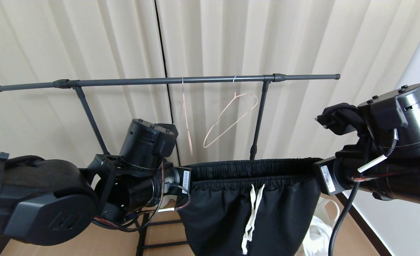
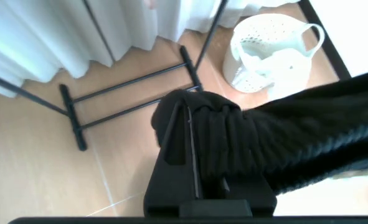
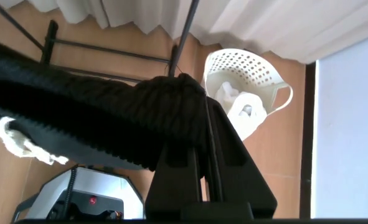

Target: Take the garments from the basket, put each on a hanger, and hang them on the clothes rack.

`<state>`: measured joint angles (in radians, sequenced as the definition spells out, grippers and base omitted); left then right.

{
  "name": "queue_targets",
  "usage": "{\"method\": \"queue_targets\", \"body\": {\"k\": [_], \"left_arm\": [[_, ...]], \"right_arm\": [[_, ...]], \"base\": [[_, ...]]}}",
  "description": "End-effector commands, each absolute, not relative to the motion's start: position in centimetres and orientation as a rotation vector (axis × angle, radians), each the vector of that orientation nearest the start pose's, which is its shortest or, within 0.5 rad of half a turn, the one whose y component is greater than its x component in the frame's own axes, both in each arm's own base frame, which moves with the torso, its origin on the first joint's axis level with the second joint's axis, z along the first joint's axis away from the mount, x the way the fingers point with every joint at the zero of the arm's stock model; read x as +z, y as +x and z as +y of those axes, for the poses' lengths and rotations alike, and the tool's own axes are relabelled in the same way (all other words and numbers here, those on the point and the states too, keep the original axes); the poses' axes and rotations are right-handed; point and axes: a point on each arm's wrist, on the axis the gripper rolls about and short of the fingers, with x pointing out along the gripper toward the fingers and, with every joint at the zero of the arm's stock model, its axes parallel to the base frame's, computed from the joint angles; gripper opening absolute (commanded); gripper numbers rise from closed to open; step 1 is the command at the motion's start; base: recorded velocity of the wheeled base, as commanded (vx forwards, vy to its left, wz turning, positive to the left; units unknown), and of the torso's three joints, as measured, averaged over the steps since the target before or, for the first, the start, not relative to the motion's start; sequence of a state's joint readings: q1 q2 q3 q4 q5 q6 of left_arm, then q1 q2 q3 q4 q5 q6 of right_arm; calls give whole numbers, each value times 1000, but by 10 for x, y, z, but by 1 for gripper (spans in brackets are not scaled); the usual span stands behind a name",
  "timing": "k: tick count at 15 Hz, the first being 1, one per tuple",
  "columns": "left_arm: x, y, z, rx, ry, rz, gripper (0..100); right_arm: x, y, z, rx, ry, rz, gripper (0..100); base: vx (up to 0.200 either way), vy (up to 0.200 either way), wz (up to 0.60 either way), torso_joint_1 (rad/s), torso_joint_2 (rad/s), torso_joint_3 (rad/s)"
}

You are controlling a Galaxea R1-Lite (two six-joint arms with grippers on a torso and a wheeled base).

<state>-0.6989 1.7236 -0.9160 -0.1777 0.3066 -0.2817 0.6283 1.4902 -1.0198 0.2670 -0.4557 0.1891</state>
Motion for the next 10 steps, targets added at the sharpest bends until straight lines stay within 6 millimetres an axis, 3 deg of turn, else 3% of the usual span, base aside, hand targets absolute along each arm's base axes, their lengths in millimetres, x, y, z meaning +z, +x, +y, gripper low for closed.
{"method": "queue_targets", "body": {"k": [1,6,10], "left_arm": [[168,232,-173,-268,28,585,0],[169,224,-146,-233,33,582,0],[176,221,-146,-323,31,575,0]], "right_arm": [[219,205,120,50,-177,652,0],[216,215,86,-34,-107,684,0],[213,213,80,-34,-96,698,0]], "base": [[0,0,0,0,0,0],[0,0,0,0,0,0],[0,0,0,0,0,0]]}}
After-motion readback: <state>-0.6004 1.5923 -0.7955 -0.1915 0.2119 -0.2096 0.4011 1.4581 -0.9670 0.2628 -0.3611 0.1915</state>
